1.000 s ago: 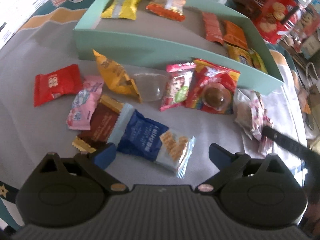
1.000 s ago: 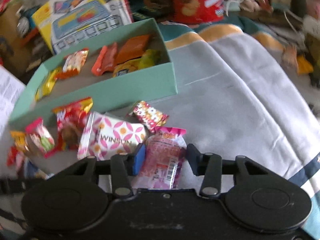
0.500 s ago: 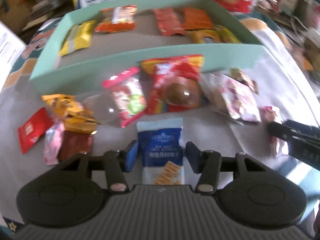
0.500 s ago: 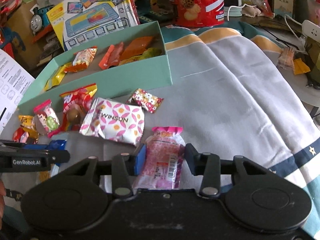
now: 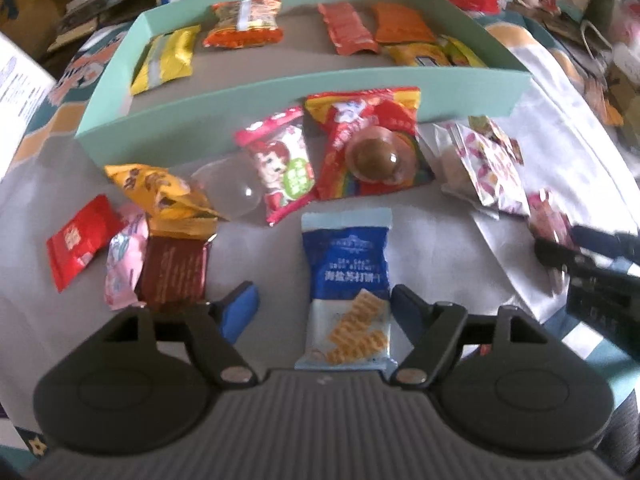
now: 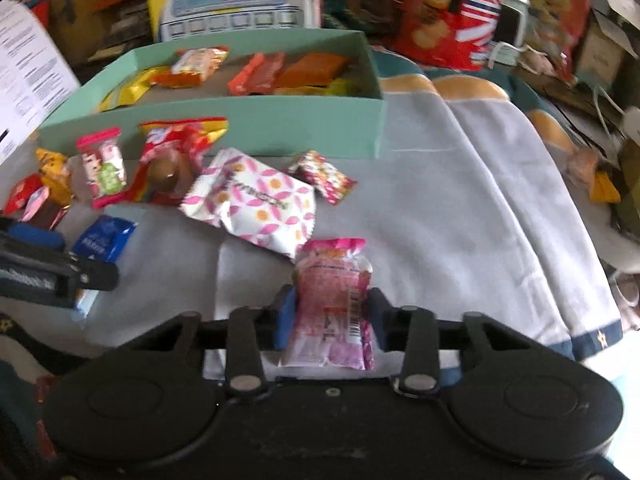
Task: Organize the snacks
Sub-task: 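Grasp the blue sea-salt cracker pack with the left gripper while the right grasps the pink jelly packet, then carry the blue cracker pack and pink packet into the green tray and release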
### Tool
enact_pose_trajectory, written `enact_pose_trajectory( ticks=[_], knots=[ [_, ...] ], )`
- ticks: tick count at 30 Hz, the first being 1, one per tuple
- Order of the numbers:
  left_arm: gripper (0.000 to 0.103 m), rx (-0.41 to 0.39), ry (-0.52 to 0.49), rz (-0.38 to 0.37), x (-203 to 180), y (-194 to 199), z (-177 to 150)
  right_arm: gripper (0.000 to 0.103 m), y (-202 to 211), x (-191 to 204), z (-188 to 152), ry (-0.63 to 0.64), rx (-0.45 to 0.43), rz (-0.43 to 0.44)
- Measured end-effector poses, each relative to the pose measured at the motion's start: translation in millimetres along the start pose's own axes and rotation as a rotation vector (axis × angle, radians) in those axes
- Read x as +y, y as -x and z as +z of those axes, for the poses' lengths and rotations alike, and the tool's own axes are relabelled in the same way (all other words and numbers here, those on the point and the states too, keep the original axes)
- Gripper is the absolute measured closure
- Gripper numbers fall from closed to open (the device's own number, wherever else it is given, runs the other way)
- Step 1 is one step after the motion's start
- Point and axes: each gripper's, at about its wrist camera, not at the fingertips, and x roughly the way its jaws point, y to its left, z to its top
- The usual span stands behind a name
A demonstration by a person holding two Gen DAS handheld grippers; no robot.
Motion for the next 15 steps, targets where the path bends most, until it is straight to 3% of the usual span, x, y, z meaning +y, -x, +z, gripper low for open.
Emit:
enact_pose_trajectory(
  ticks=[1,3,9,15],
  knots=[
    [0.034,-0.009,-0.019,-0.002,-4,0,-1,0.074,1,2,1,0.008,0.004,0.002],
    [0.064,-0.028,-0.044,-0.027,-7,3,-1,0.076,2,-2,4,-0.02,0.015,0.017],
    [0.064,-0.025,-0.017,-0.102,-1,9,-1,0.077,11,-27,3,-0.228,0.061,0.101],
    [0.064,-0.066,0.032,-0.204,8,28,6,0.077,26,-43,7,-0.308,0.04,0.133]
  ],
)
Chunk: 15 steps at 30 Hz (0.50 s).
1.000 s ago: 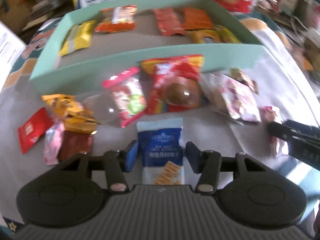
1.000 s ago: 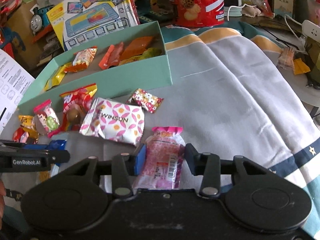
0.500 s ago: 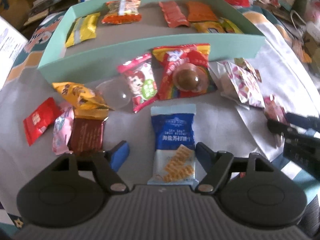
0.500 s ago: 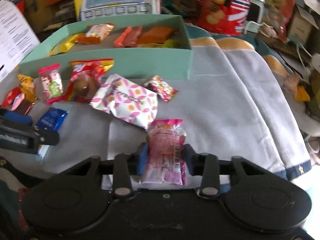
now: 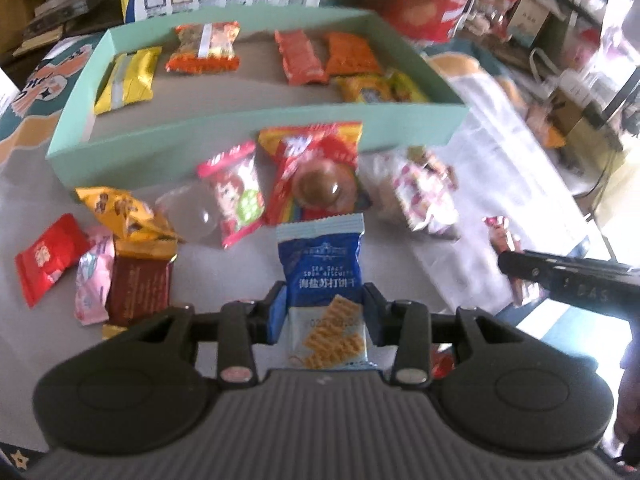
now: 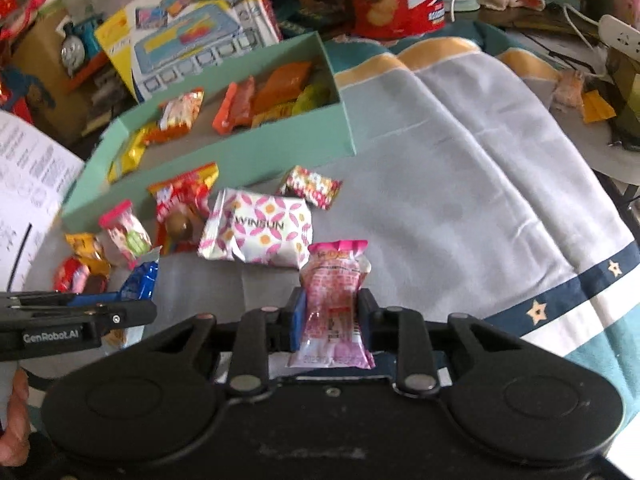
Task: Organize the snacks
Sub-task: 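Carry the blue cracker pack and pink packet into the green tray and release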
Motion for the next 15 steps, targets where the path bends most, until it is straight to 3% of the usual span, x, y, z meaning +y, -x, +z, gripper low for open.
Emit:
enact_pose_trajectory(
  ticks=[6,10,15],
  knots=[
    [0.064,-0.077,0.029,-0.069,6,28,31,0.077,16,5,29,-0.036,-0.05,0.07],
    [0.064,-0.157,0.022,-0.029,16,36,71,0.077,7,20,61,-0.043,-0.063,0.144],
    [0.064,-0.157,0.08,-0.028,32,11,128,0.077,-21,45,113,-0.045,-0.08,0.197]
  ],
)
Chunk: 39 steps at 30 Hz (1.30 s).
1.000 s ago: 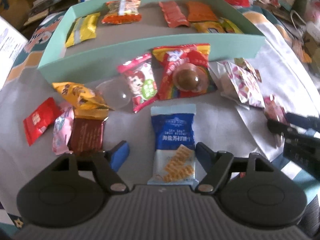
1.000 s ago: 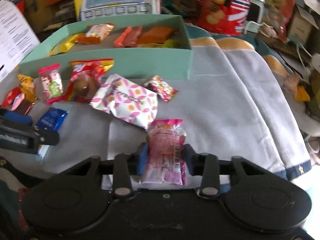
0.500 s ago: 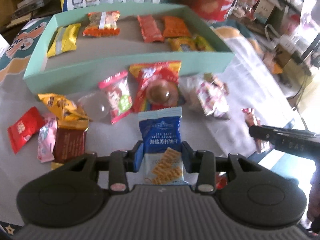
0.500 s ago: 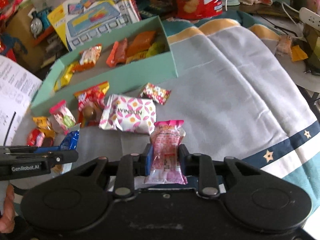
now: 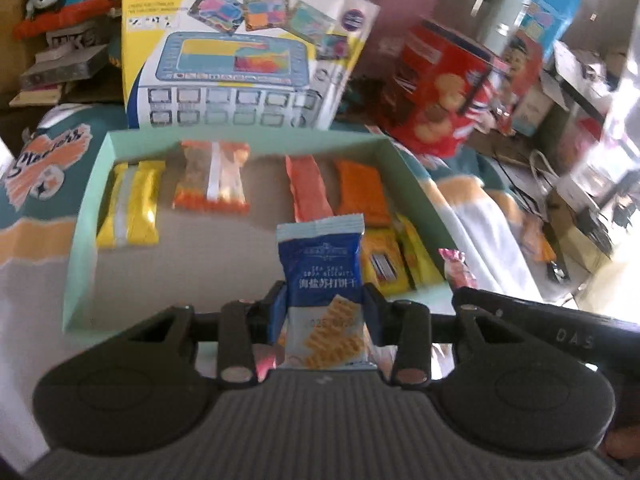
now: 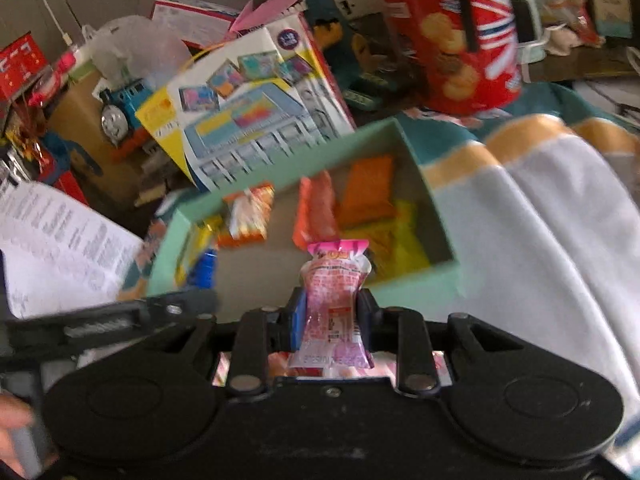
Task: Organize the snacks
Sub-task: 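Carry the blue cracker pack and pink packet into the green tray and release, then move both grippers back to the pile and grasp the dark red candy with the left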
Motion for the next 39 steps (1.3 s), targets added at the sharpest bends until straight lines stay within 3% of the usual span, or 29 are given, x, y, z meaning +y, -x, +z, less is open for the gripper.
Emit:
enact_pose_trajectory(
  ticks=[3,7,14,16,18,19,20,21,26,29,32,39],
  knots=[
    [0.064,0.024,0.043,0.008,8,-28,19,0.076,-26,7,22,-0.023,0.013,0.014],
    [0.064,0.058,0.068,0.002,16,-55,21,0.076,-61,11,38,-0.035,0.047,0.016],
    [0.064,0.107,0.076,0.019,23,-87,17,0.075,-97,11,41,-0.022,0.097,-0.001],
    [0.06,0.113,0.074,0.037,25,-91,16,0.068,-101,11,41,-0.016,0.109,0.006],
    [0.028,0.109,0.074,0.065,27,-92,15,0.063,-99,12,41,-0.009,0.095,0.002],
    [0.021,0.102,0.074,0.076,28,-91,15,0.058,-98,13,41,-0.009,0.089,0.006],
    [0.013,0.098,0.074,0.086,28,-90,14,0.046,-95,13,41,-0.014,0.081,0.008],
    [0.011,0.095,0.076,0.097,29,-89,13,0.033,-93,14,41,-0.015,0.072,0.007],
    [0.001,0.08,0.084,0.11,29,-77,12,0.009,-76,19,36,0.003,0.022,-0.007],
    [0.0,0.074,0.082,0.124,28,-69,9,0.009,-66,23,33,0.031,0.003,-0.017],
    [0.0,0.073,0.079,0.133,26,-60,4,0.0,-57,25,29,0.048,0.005,-0.01],
    [0.0,0.056,0.053,0.14,14,-32,-12,0.0,-27,28,13,0.08,-0.014,0.001]
  ],
)
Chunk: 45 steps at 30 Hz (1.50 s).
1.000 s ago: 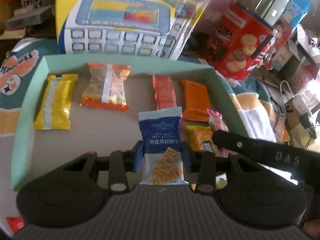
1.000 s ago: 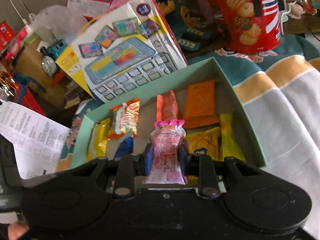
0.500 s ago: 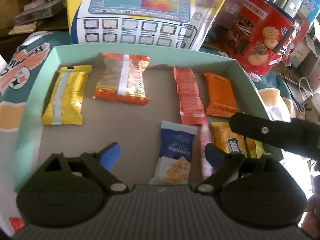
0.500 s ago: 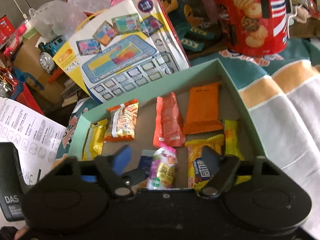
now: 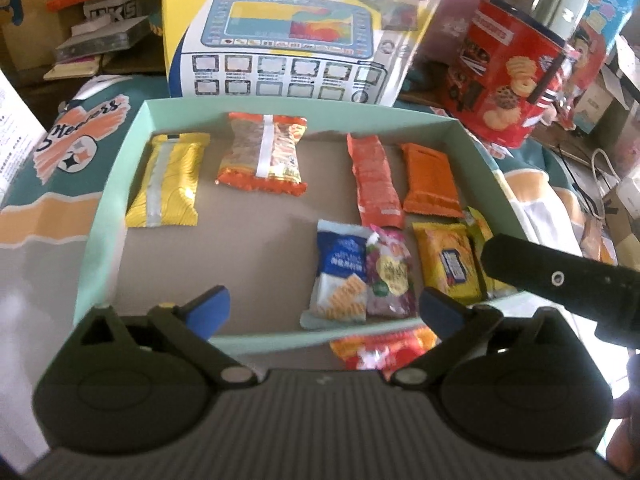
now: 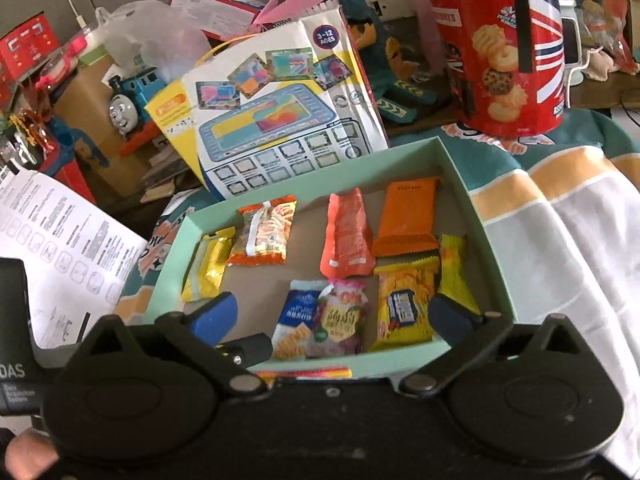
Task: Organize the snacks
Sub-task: 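Move both grippers back to the pile and grasp the dark red candy with the left, then hold the dark red candy in the left gripper while the right grasps the pink WINSUN pastry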
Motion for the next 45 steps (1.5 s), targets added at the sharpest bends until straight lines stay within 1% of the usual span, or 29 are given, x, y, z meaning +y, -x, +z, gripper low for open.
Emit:
enact_pose_trajectory(
  ticks=[6,10,15,20,25,26,27,29,30,32,34,35,36,37,40,45],
  knots=[
    [0.0,0.004,-0.03,-0.015,-6,22,-25,0.0,32,-7,-19,-0.008,0.0,-0.008],
    [0.0,0.023,-0.056,-0.032,-10,36,-50,0.0,52,-15,-38,-0.009,0.009,-0.023],
    [0.0,0.078,-0.113,-0.067,-19,46,-84,0.0,72,-29,-69,-0.045,0.039,-0.033],
    [0.0,0.142,-0.22,-0.108,-37,52,-119,0.0,81,-44,-95,-0.088,0.073,-0.044],
    [0.0,0.217,-0.309,-0.161,-57,51,-147,0.0,87,-54,-111,-0.116,0.084,-0.057],
    [0.002,0.226,-0.32,-0.168,-60,50,-152,0.0,87,-55,-114,-0.12,0.085,-0.058],
    [0.009,0.237,-0.329,-0.174,-63,49,-157,0.0,89,-57,-116,-0.125,0.086,-0.058],
    [0.018,0.274,-0.346,-0.19,-68,46,-165,0.0,89,-59,-120,-0.135,0.088,-0.059],
    [0.02,0.285,-0.351,-0.192,-69,44,-167,0.0,89,-60,-121,-0.14,0.09,-0.059],
    [0.023,0.29,-0.362,-0.188,-72,41,-170,0.0,89,-61,-125,-0.148,0.096,-0.058],
    [0.033,0.292,-0.372,-0.183,-75,37,-173,0.0,87,-63,-130,-0.155,0.107,-0.056],
    [0.043,0.281,-0.381,-0.174,-76,36,-175,0.0,86,-63,-132,-0.16,0.113,-0.056],
    [0.062,0.256,-0.398,-0.164,-78,38,-175,0.0,85,-63,-134,-0.162,0.118,-0.055],
    [0.061,0.248,-0.415,-0.164,-80,39,-175,0.0,84,-63,-135,-0.163,0.121,-0.054],
    [0.062,0.225,-0.39,-0.185,-76,45,-170,0.0,82,-65,-135,-0.168,0.121,-0.059],
    [0.062,0.177,-0.291,-0.146,-52,46,-149,0.0,73,-69,-128,-0.178,0.105,-0.065]
  ],
)
